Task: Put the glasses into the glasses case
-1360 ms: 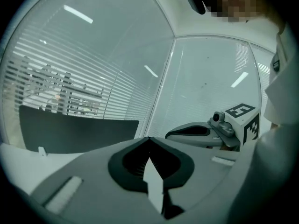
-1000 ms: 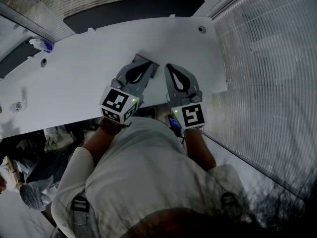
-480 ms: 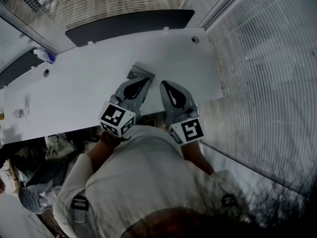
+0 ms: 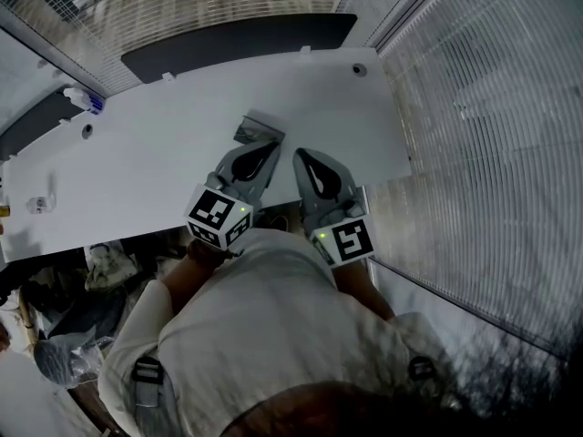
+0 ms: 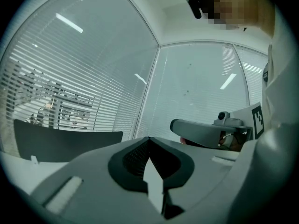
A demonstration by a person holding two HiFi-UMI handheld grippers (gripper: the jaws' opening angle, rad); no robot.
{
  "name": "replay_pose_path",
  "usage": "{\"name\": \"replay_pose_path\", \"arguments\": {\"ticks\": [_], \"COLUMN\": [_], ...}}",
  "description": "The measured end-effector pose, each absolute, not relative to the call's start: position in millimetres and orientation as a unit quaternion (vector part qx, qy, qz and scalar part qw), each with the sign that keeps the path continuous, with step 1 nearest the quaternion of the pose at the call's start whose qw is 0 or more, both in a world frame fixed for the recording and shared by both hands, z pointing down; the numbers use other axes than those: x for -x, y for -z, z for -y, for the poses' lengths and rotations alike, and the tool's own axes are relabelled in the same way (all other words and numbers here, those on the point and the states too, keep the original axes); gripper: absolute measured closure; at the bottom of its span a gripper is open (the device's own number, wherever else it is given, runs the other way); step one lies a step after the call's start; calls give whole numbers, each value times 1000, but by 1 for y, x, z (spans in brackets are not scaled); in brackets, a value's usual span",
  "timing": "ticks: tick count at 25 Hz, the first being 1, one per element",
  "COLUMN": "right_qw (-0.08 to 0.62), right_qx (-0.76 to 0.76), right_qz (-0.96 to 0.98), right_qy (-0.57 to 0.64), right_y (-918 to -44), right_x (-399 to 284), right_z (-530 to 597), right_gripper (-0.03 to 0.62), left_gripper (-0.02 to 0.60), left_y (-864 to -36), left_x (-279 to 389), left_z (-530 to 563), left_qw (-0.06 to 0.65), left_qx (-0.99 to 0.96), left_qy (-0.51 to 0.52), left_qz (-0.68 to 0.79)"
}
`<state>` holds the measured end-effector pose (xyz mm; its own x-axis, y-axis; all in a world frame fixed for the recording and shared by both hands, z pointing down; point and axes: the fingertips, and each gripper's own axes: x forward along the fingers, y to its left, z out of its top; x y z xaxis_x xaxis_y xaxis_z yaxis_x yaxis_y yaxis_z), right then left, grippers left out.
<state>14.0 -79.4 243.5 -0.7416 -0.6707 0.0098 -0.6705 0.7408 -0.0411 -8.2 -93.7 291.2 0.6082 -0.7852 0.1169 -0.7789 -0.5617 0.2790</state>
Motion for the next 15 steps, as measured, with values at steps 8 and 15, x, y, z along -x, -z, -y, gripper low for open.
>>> {"name": "replay_pose_path", "arguments": {"ticks": [8,15], "right_qw": [-9,-9], "right_qx": [359,355], "right_qz": [-933,-935], "right_qy": [14,10], "right_y": [-252,-250], "right_x": [-19,-14], "right_z": [77,76], "right_gripper": [594,594], "left_gripper": [581,581], "left_y": [-291,-294], "left_x": [7,12], "left_z": [88,87], "left_qw": [155,162], "left_qx": [-883,-879], "left_qy": [9,5], "left_qz": [443,448]}}
